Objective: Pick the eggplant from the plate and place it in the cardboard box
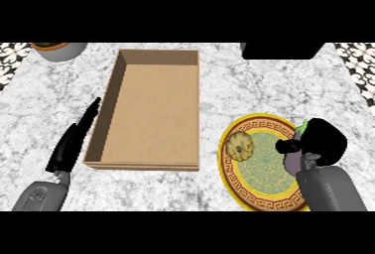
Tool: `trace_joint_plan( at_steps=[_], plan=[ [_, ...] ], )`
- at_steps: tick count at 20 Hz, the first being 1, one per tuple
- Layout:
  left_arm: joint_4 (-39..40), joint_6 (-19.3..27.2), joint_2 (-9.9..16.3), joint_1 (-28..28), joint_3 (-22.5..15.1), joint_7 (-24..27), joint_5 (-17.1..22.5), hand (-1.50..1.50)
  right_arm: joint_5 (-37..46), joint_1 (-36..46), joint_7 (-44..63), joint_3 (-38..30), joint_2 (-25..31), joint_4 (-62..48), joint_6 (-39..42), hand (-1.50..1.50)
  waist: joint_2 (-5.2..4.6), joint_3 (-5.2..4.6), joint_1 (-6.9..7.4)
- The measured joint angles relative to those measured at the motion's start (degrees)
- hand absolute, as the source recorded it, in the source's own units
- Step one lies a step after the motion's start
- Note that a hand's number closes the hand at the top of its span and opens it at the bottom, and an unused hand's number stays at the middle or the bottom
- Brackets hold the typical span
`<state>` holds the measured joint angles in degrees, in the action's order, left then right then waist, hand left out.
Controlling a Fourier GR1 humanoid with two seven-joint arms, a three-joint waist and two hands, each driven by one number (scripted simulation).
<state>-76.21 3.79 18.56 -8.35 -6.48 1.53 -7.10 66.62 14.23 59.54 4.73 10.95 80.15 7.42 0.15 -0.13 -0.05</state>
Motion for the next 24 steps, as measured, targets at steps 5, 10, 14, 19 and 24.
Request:
trace_joint_plan(
  at_steps=[5, 10, 14, 19, 24],
  plan=[
    [0.05, -1.57, -0.91, -2.59, -2.13, 0.39, -0.66, 0.0, 3.49, 8.83, -3.1, 15.76, -7.24, 0.38, 1.13, 1.5, -0.79, -0.1, 6.65],
    [0.15, -3.24, -2.39, -5.28, -5.08, 0.16, -1.61, 0.0, 2.1, 20.25, -3.81, 28.27, -9.75, -0.9, 2.11, 1.5, -1.41, -0.13, 11.86],
    [0.67, -3.95, -2.91, -6.94, -5.85, -0.44, -1.88, 0.0, 0.19, 29.25, -1.64, 34.04, -10.27, -2.24, 1.96, 1.5, -1.25, -0.17, 12.91],
    [2.07, -3.84, -3.15, -7.55, -5.7, -0.74, -2.14, 0.0, -1.81, 39.34, 1.94, 36.83, -10.24, -3.41, 1.82, 1.5, -0.71, -0.25, 11.8],
    [3.38, -3.34, -2.99, -7.79, -4.64, -0.9, -2.03, 0.0, -4.53, 47.11, 5.44, 36.8, -10.05, -5.4, 1.77, 1.5, -0.34, -0.27, 10.21]
  ],
)
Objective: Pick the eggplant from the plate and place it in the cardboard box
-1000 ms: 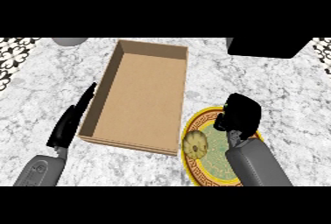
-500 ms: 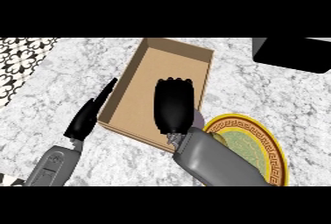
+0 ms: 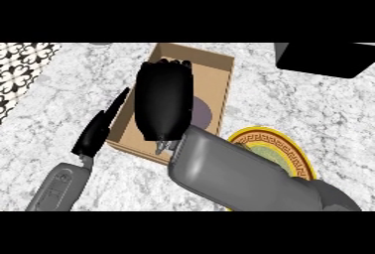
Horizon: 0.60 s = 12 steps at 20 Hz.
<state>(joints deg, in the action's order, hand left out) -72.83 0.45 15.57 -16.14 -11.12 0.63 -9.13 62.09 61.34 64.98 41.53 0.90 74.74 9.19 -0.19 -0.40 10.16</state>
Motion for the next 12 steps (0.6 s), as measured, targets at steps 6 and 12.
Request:
trace_joint_plan(
  at_steps=[6, 12],
  plan=[
    [0.97, 0.51, 0.18, 0.1, 0.92, 0.47, -0.03, 0.0, -2.96, 6.94, 3.45, -1.09, 0.18, -3.03, -0.98, 1.5, 0.18, 0.04, -1.93],
    [1.57, 1.12, 0.66, 0.92, 2.16, 1.28, 0.07, 0.0, -6.94, 11.36, 4.93, -2.56, 0.28, -7.74, -1.56, 1.5, 0.16, 0.11, -3.73]
  ],
)
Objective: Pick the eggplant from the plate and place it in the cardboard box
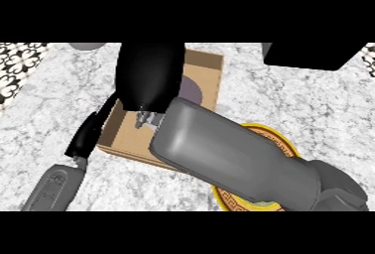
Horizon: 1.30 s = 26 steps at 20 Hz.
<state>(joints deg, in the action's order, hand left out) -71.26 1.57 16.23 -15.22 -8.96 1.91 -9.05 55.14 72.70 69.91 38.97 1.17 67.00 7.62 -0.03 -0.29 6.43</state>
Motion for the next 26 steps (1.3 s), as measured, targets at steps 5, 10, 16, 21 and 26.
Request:
trace_joint_plan(
  at_steps=[5, 10, 16, 21, 26],
  plan=[
    [-1.0, 0.75, 0.28, 1.45, 0.69, 0.46, -0.16, 0.0, -2.9, -0.02, 0.23, 0.34, -0.04, -4.73, -0.95, 1.5, -0.03, 0.17, -1.29],
    [-1.23, 0.48, 0.38, 1.68, 1.25, 0.34, 0.24, 0.0, -9.44, -3.53, -0.62, -2.92, -0.16, -8.64, -2.51, -1.5, -0.35, 0.21, -1.88],
    [-1.65, 0.74, 0.18, 1.69, 1.44, -0.08, -0.2, 0.0, -17.53, -7.83, -5.06, -1.96, -0.36, -11.52, -8.76, -1.5, -0.6, 0.25, -1.95],
    [-1.64, 0.41, 0.12, 1.83, 1.57, 0.48, -0.12, 0.0, -16.65, -7.95, -9.59, -2.46, -0.55, -11.0, -22.34, -1.5, -0.72, 0.32, -1.86],
    [-1.31, 0.36, 0.32, 1.91, 1.95, 0.87, -0.25, 0.0, -17.23, -9.11, -12.64, -4.51, -0.72, -10.28, -36.9, -1.5, -0.81, 0.33, -1.97]
  ],
)
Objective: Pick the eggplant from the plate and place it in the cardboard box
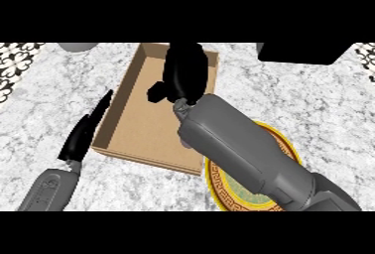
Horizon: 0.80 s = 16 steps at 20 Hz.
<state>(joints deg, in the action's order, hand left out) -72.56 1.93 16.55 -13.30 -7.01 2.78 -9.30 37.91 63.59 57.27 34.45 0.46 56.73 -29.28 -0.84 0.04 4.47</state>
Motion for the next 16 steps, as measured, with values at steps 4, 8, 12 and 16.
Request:
trace_joint_plan(
  at_steps=[4, 8, 12, 16],
  plan=[
    [0.36, -0.17, 0.17, 0.44, 0.3, 0.45, -0.02, 0.0, -1.73, -1.28, -0.47, -1.58, -0.1, 0.03, -9.74, -1.5, 0.07, 0.0, -0.47],
    [-0.06, 0.22, 0.23, 1.58, 0.91, 0.69, 0.04, 0.0, -2.04, -5.25, -4.32, -2.97, -0.14, 0.42, -19.52, -1.5, 0.26, 0.06, -1.46],
    [-0.82, 0.47, 0.27, 2.3, 1.54, -0.11, 0.11, 0.0, -1.37, -9.11, -8.33, -3.85, -0.14, 1.94, -26.52, -1.5, 0.54, 0.04, -2.67],
    [-0.93, 0.32, 0.26, 3.04, 2.21, 0.19, 0.22, 0.0, -1.9, -15.62, -15.42, -5.33, 0.16, 4.62, -31.28, -1.5, 0.65, 0.02, -3.62]
  ],
)
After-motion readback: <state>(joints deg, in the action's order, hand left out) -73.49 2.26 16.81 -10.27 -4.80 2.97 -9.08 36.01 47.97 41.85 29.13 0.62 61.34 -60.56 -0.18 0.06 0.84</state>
